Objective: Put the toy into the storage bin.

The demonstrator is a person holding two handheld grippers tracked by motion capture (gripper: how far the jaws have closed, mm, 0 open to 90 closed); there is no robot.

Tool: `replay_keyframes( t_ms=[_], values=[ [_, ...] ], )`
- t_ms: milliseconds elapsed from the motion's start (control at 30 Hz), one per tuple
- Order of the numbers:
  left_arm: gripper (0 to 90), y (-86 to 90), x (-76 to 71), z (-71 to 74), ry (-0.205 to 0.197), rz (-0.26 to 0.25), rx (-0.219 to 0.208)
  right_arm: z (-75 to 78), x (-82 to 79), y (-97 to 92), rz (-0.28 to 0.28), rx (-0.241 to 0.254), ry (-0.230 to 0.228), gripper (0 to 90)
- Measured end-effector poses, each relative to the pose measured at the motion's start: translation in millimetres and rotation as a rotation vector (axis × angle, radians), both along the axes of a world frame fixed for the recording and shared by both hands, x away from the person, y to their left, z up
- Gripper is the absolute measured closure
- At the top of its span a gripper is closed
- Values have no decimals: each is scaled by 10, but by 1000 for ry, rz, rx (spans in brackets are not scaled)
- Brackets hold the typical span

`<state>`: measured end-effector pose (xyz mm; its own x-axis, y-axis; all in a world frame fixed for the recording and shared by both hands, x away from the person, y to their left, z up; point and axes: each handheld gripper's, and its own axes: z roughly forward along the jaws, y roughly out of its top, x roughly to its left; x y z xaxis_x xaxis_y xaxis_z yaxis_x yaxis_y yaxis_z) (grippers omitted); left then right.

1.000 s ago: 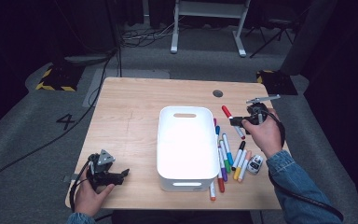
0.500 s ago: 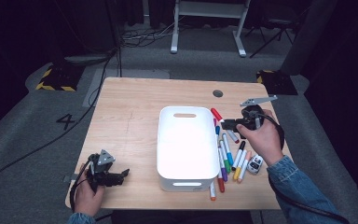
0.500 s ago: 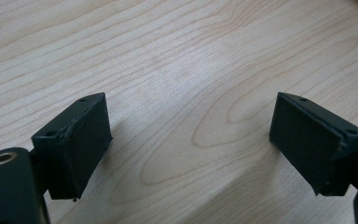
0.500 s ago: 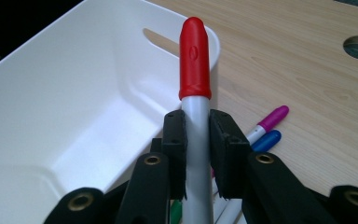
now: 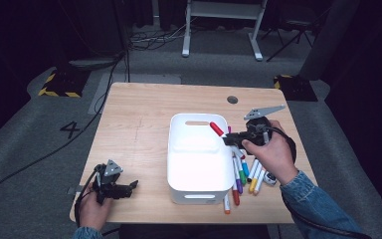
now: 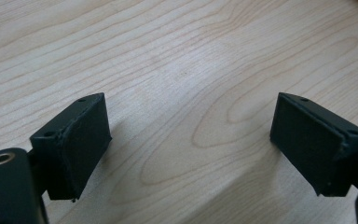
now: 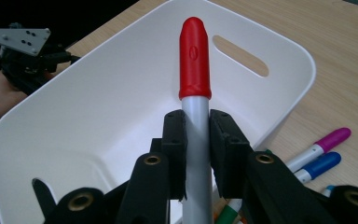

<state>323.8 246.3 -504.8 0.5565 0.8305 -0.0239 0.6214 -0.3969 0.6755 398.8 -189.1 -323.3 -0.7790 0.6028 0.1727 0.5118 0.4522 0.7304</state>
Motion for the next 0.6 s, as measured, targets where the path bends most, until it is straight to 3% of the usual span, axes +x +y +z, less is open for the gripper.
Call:
replay_keyframes(
  t_ms=[100, 600],
  values=[
    [0, -29, 27, -10, 26, -17, 15, 25, -47, 63, 25, 2, 4, 770],
    [0, -28, 27, -8, 27, -15, 16, 20, -240, 334, 123, 13, 36, 770]
  ],
)
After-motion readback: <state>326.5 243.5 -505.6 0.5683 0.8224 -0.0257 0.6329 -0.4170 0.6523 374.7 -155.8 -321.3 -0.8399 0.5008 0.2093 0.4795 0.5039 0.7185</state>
